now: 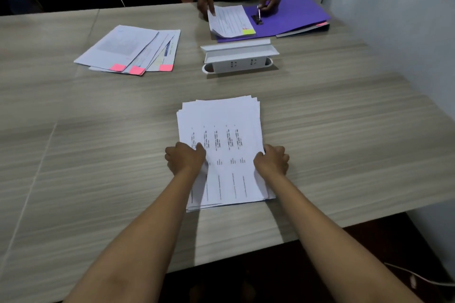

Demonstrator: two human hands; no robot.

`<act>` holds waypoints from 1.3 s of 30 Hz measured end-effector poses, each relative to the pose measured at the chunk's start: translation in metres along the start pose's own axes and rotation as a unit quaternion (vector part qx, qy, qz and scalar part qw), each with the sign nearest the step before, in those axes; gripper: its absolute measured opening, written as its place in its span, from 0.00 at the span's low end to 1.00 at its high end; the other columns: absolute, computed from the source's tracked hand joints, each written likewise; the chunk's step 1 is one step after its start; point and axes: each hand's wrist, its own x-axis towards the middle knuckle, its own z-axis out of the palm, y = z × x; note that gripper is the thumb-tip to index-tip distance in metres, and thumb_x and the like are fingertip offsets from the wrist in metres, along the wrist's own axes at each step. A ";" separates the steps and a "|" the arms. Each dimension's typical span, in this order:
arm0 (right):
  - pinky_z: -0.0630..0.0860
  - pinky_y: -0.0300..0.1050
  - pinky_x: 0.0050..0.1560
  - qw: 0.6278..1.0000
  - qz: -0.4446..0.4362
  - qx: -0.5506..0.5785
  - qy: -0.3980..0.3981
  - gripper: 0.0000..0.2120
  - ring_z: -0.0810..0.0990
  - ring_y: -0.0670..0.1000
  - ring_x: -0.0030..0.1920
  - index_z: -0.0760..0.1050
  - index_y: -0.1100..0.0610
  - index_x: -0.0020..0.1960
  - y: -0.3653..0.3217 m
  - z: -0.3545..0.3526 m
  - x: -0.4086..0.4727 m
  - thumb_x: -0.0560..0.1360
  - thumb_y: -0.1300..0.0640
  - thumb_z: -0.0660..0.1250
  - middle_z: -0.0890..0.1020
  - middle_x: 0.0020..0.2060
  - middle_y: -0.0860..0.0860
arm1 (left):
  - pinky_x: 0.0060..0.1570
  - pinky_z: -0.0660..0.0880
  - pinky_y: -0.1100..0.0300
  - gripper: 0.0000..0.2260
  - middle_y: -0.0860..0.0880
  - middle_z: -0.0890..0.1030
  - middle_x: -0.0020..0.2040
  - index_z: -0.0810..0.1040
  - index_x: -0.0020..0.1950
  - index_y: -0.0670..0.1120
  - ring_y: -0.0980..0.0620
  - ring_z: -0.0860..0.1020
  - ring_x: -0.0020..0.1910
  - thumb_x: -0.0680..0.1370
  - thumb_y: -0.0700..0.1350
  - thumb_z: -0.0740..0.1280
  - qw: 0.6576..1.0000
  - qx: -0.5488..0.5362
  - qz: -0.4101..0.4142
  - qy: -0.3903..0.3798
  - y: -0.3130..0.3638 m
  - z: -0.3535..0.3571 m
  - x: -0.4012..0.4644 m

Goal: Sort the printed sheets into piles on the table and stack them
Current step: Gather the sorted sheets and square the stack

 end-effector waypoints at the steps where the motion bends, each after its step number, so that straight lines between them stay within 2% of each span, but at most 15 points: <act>1: 0.64 0.52 0.65 1.000 0.004 0.013 0.002 0.18 0.66 0.61 0.64 0.72 0.56 0.64 -0.003 0.004 -0.003 0.78 0.54 0.54 0.67 0.66 0.57 | 0.62 0.69 0.45 0.25 0.35 0.68 0.65 0.70 0.63 0.35 0.36 0.67 0.65 0.76 0.54 0.64 1.000 -0.009 -0.013 0.000 0.000 0.000 0.002; 4: 0.64 0.54 0.66 0.996 0.033 0.086 -0.011 0.24 0.67 0.61 0.67 0.68 0.60 0.69 -0.013 0.008 -0.007 0.80 0.47 0.50 0.68 0.68 0.59 | 0.62 0.70 0.46 0.25 0.35 0.70 0.65 0.71 0.63 0.35 0.35 0.70 0.63 0.76 0.54 0.65 0.999 -0.035 -0.034 -0.012 -0.003 -0.005 0.010; 7: 0.70 0.53 0.64 0.991 0.053 0.124 -0.025 0.26 0.71 0.62 0.65 0.65 0.62 0.69 -0.017 0.005 -0.005 0.78 0.45 0.55 0.71 0.66 0.60 | 0.57 0.75 0.48 0.23 0.37 0.77 0.61 0.74 0.60 0.36 0.37 0.76 0.58 0.73 0.52 0.67 0.995 -0.071 -0.049 -0.055 -0.009 -0.014 0.021; 9: 0.74 0.53 0.61 0.988 0.072 0.132 -0.044 0.27 0.74 0.61 0.62 0.63 0.63 0.68 -0.016 0.003 -0.005 0.76 0.47 0.61 0.73 0.65 0.60 | 0.43 0.77 0.56 0.17 0.38 0.81 0.55 0.77 0.52 0.36 0.41 0.79 0.49 0.71 0.48 0.67 0.988 -0.113 -0.046 -0.093 -0.011 -0.019 0.026; 11: 0.75 0.48 0.54 0.982 0.086 0.154 -0.061 0.25 0.77 0.59 0.58 0.64 0.64 0.66 -0.014 0.002 -0.005 0.75 0.52 0.64 0.75 0.62 0.59 | 0.33 0.70 0.61 0.14 0.39 0.81 0.54 0.77 0.50 0.37 0.45 0.77 0.44 0.70 0.45 0.68 0.983 -0.132 -0.046 -0.120 -0.011 -0.024 0.028; 15: 0.71 0.42 0.45 0.972 0.101 0.188 -0.095 0.12 0.78 0.56 0.51 0.71 0.62 0.55 -0.017 0.003 -0.008 0.73 0.59 0.61 0.78 0.58 0.58 | 0.44 0.72 0.55 0.25 0.40 0.73 0.62 0.73 0.63 0.39 0.41 0.74 0.56 0.67 0.47 0.69 0.985 -0.114 -0.054 -0.120 -0.009 -0.026 0.027; 19: 0.70 0.41 0.48 0.961 0.104 0.235 -0.101 0.18 0.75 0.54 0.49 0.71 0.62 0.63 -0.021 0.004 -0.012 0.75 0.62 0.56 0.76 0.62 0.57 | 0.41 0.75 0.54 0.26 0.35 0.78 0.60 0.70 0.64 0.32 0.40 0.79 0.55 0.68 0.40 0.67 0.976 -0.183 -0.040 -0.112 -0.003 -0.023 0.033; 21: 0.70 0.41 0.51 0.947 0.101 0.288 -0.101 0.19 0.75 0.54 0.51 0.69 0.62 0.66 -0.019 0.002 -0.014 0.76 0.63 0.56 0.77 0.62 0.56 | 0.44 0.76 0.52 0.18 0.37 0.80 0.55 0.74 0.56 0.31 0.43 0.80 0.47 0.70 0.38 0.67 0.973 -0.195 -0.045 -0.113 -0.001 -0.021 0.032; 23: 0.71 0.41 0.52 0.931 0.105 0.332 -0.109 0.19 0.76 0.55 0.54 0.70 0.61 0.66 -0.012 -0.001 -0.018 0.76 0.65 0.55 0.78 0.61 0.56 | 0.35 0.71 0.58 0.03 0.42 0.78 0.42 0.75 0.39 0.37 0.49 0.74 0.33 0.70 0.36 0.67 0.970 -0.189 -0.050 -0.143 0.004 -0.020 0.028; 24: 0.72 0.40 0.50 0.925 0.111 0.349 -0.107 0.19 0.76 0.54 0.52 0.71 0.61 0.65 -0.007 -0.003 -0.020 0.76 0.65 0.54 0.78 0.59 0.55 | 0.32 0.68 0.60 0.05 0.44 0.76 0.38 0.73 0.34 0.39 0.50 0.72 0.31 0.70 0.36 0.67 0.967 -0.185 -0.052 -0.166 0.009 -0.018 0.028; 27: 0.72 0.38 0.37 0.902 0.136 0.404 -0.071 0.20 0.76 0.50 0.45 0.72 0.60 0.63 0.012 -0.012 -0.026 0.75 0.67 0.52 0.78 0.50 0.51 | 0.31 0.71 0.58 0.01 0.42 0.76 0.36 0.76 0.36 0.39 0.44 0.74 0.33 0.68 0.36 0.66 0.960 -0.149 -0.039 -0.235 0.032 -0.016 0.019; 31: 0.76 0.50 0.56 0.870 0.169 0.464 -0.010 0.21 0.78 0.56 0.53 0.72 0.61 0.62 0.044 -0.035 -0.029 0.73 0.67 0.52 0.80 0.55 0.56 | 0.36 0.72 0.57 0.03 0.41 0.77 0.39 0.76 0.42 0.39 0.42 0.76 0.36 0.70 0.37 0.65 0.947 -0.123 0.027 -0.296 0.076 0.005 0.003; 33: 0.75 0.51 0.57 0.865 0.175 0.469 0.028 0.20 0.78 0.57 0.52 0.73 0.58 0.60 0.060 -0.054 -0.031 0.72 0.66 0.53 0.81 0.53 0.54 | 0.34 0.71 0.58 0.02 0.41 0.76 0.39 0.76 0.38 0.39 0.43 0.74 0.35 0.71 0.36 0.65 0.936 -0.116 0.073 -0.324 0.103 0.016 -0.013; 36: 0.76 0.49 0.53 0.864 0.170 0.465 0.094 0.17 0.79 0.56 0.51 0.73 0.55 0.57 0.081 -0.089 -0.034 0.71 0.63 0.54 0.81 0.50 0.52 | 0.37 0.73 0.58 0.03 0.42 0.78 0.41 0.77 0.39 0.40 0.42 0.77 0.37 0.71 0.35 0.65 0.916 -0.125 0.145 -0.351 0.146 0.029 -0.037; 39: 0.75 0.44 0.41 0.860 0.148 0.456 0.176 0.12 0.78 0.54 0.43 0.73 0.53 0.49 0.095 -0.128 -0.038 0.72 0.63 0.55 0.81 0.45 0.51 | 0.39 0.74 0.57 0.07 0.41 0.80 0.46 0.78 0.47 0.40 0.41 0.78 0.42 0.71 0.34 0.66 0.889 -0.143 0.215 -0.379 0.189 0.037 -0.064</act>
